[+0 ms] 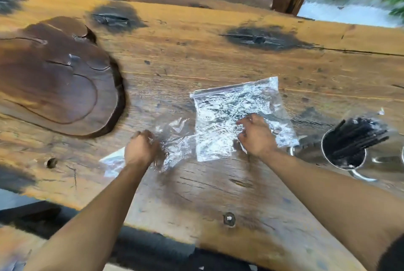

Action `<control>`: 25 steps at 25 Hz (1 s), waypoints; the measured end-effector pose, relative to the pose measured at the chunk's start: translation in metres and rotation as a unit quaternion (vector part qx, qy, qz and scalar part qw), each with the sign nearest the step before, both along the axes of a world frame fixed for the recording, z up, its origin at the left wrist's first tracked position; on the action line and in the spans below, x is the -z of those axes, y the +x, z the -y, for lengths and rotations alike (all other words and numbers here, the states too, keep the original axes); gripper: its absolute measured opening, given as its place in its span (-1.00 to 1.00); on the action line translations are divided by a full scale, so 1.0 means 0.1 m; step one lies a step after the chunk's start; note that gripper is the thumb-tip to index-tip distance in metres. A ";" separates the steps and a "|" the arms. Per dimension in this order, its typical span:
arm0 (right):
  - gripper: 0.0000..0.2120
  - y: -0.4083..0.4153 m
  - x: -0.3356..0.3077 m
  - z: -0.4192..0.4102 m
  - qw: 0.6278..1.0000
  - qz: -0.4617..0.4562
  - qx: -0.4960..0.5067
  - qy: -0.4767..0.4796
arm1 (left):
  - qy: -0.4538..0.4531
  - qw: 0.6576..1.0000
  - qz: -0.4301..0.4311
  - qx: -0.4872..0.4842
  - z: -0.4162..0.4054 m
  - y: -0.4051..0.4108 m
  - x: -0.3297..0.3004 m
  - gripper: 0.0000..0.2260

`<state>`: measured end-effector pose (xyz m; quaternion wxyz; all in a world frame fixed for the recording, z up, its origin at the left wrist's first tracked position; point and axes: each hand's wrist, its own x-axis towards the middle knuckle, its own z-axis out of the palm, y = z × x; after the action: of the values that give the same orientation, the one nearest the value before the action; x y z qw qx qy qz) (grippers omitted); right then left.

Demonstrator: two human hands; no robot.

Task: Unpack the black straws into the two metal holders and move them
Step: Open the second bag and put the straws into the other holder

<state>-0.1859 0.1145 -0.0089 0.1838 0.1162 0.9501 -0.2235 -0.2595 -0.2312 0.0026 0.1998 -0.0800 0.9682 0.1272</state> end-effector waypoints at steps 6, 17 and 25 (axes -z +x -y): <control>-0.30 -0.14 0.16 0.21 0.990 0.128 -0.035 0.040 | 0.017 1.000 0.001 -0.006 0.01 -0.70 0.19 -0.73; -0.33 0.68 0.18 0.72 0.993 0.090 0.076 0.023 | -0.019 0.998 -0.003 0.056 -0.66 -1.43 0.53 -0.63; -0.29 1.38 0.14 0.75 0.991 0.101 0.085 0.028 | -0.033 0.994 -0.054 0.089 -1.34 -1.05 0.32 -0.45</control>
<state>-0.0481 0.0391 -0.0224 0.2556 0.2232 0.9195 -0.1987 -0.3645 -0.0976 -0.0292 0.1551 0.0071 0.9845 0.0811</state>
